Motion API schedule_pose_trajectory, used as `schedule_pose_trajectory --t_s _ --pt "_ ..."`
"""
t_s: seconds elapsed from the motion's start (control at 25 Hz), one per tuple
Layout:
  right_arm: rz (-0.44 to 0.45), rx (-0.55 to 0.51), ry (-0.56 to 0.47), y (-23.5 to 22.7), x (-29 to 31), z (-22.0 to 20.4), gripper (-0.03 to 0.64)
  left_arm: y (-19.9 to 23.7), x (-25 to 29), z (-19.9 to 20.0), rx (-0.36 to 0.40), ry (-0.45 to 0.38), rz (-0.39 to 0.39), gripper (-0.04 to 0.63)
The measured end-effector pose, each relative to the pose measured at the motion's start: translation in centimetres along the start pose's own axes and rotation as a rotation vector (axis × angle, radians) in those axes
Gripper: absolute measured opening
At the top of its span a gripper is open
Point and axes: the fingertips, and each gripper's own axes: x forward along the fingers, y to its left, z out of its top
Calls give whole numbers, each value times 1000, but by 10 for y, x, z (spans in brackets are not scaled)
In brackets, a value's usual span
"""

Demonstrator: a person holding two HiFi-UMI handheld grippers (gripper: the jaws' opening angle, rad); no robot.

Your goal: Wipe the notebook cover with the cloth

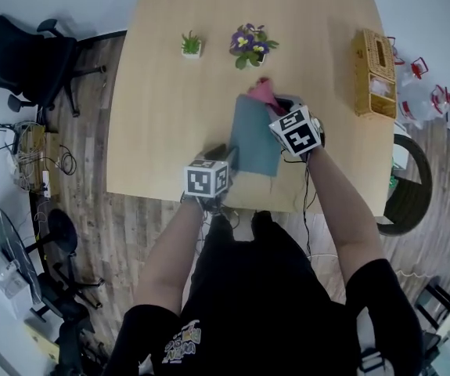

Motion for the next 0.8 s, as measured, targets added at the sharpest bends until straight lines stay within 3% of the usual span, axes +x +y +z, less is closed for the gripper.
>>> schedule_pose_trajectory --t_s 0.24,0.8 --pt "49 -52 67 17 30 -2 58 1 0 0 -5 -1 -7 120" --pt "81 -10 74 51 18 -20 57 4 0 -1 0 0 -1 120"
